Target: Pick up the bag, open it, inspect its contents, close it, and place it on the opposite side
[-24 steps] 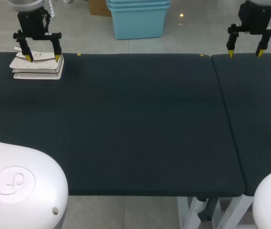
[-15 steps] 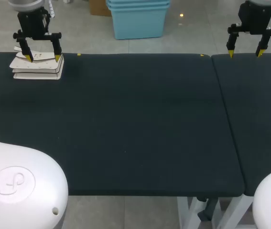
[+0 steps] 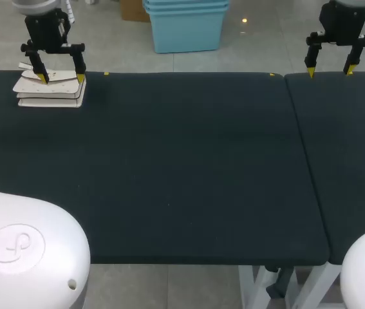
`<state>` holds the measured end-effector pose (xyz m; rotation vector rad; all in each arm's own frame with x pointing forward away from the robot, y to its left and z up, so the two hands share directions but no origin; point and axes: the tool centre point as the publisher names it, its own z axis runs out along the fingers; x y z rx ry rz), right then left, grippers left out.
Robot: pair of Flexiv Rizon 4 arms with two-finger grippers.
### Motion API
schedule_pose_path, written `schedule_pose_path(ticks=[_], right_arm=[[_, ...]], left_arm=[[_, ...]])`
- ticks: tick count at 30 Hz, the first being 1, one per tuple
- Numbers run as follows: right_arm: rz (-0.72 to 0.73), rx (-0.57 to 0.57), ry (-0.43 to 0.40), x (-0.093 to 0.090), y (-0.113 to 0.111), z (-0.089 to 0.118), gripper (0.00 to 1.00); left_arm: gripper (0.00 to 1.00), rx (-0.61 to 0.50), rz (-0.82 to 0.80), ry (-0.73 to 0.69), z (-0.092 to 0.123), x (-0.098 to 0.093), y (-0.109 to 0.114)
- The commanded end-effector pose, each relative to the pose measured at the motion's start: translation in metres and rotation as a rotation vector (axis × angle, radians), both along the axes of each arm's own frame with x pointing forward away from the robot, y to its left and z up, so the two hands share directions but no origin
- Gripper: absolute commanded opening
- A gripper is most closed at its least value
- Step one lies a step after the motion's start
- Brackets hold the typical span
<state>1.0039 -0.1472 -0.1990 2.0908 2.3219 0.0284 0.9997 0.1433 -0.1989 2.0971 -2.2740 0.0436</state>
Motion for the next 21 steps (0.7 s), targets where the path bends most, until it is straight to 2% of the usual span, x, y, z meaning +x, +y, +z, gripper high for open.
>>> schedule_pose_path(ticks=[1, 7, 12, 21], right_arm=[[0.106, 0.009, -0.026, -0.006, 0.005, -0.005, 1.0], [0.342, 0.084, -0.092, -0.016, 0.013, -0.015, 1.0], [0.497, 0.076, -0.141, -0.025, 0.022, -0.022, 1.0], [0.697, 0.097, -0.294, -0.044, 0.036, -0.04, 1.0]], left_arm=[[1.0, -0.07, -0.032, 0.019, 0.001, 0.005, 0.014], [1.0, -0.149, -0.065, 0.027, 0.005, 0.009, 0.028], [1.0, -0.198, -0.082, 0.023, 0.008, 0.014, 0.046], [1.0, -0.308, -0.148, 0.007, 0.001, 0.025, 0.086]])
